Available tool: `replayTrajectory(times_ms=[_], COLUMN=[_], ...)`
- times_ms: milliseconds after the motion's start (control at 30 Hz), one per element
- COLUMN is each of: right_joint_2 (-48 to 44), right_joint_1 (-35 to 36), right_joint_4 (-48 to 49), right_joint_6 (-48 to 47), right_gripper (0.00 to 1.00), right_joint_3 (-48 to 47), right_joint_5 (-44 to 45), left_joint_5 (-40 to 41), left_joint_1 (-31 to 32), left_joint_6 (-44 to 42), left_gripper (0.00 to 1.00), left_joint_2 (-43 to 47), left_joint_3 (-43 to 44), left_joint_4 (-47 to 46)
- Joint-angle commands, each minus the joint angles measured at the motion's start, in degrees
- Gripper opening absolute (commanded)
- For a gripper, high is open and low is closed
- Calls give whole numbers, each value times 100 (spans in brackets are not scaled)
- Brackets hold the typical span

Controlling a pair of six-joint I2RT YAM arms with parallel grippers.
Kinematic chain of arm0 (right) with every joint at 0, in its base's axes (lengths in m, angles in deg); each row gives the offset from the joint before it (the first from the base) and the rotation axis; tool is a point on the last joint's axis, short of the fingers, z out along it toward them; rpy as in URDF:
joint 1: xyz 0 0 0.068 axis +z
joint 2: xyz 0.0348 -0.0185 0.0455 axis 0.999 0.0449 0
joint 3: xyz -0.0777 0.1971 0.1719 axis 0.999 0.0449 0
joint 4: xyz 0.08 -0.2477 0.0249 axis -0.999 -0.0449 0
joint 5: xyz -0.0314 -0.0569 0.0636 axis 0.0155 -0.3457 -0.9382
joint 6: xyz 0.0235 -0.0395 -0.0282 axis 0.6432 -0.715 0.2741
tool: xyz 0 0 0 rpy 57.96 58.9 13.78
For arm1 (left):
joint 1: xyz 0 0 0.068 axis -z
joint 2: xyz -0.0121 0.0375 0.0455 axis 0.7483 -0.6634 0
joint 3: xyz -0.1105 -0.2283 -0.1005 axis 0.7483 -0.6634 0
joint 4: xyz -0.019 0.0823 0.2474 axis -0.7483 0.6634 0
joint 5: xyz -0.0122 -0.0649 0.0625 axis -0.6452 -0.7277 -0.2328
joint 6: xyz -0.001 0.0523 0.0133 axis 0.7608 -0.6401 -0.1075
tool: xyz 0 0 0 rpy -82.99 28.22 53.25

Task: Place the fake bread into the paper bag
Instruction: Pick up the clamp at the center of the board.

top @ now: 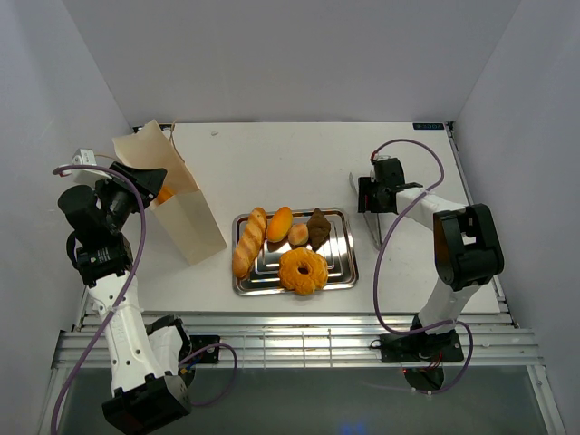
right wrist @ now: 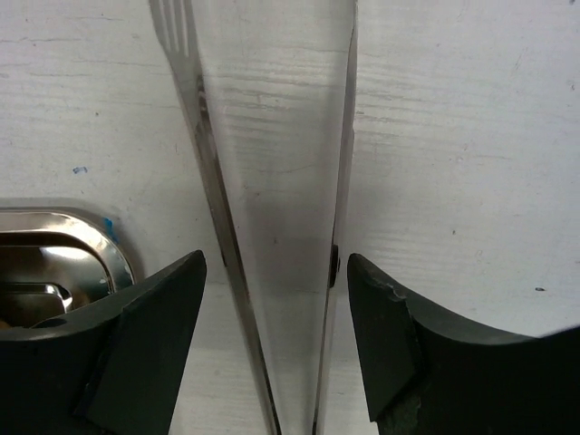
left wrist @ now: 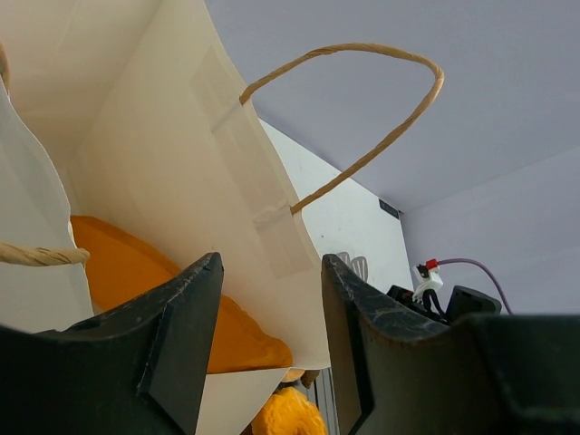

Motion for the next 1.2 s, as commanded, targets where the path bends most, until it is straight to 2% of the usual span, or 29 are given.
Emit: replayTrajectory(times_ms=[0,133,233,333,400,500,533,633,767,867,967,1167], right_joint_2=[22,-110,-119,-23,47,144,153,110,-250,-751,-1339,-2763], right_joint_1=[-20,-20,-28,-20,-20,-20,-20,-20,-20,-20,-20,7], right_joint_4=[288,473,578,570,544,552,552,552,544,342,-18,-291], right_joint_6=[102,190,182,182,182,225,234,278,296,331,401,1006], right_gripper=[67,57,57,64,64,54,38,14,8,8,8,8], right_joint_3=[175,403,448,395,325,298,307,333,439,474,457,834], right_joint_5=[222,459,434,390,372,407,424,460,469,311,-84,-2393], left_joint_5=[16,8,-1,-27,-27,-27,-27,-36,-45,-36,-27,8], left_joint_1=[17,8,17,17,17,8,17,17,8,8,8,8], left_joint_6=[-81,-81,-72,-55,-46,-46,-55,-55,-55,-55,-46,-37], left_gripper=[58,58,58,58,58,58,58,58,58,58,58,58], left_joint_2=[51,25,16,-10,-10,-10,-10,-19,-37,-28,-11,25], left_joint_3=[33,41,50,50,41,59,59,76,94,59,15,-38], left_joint_4=[-7,-7,-7,-16,-16,-16,-16,-7,-7,-7,-33,-51])
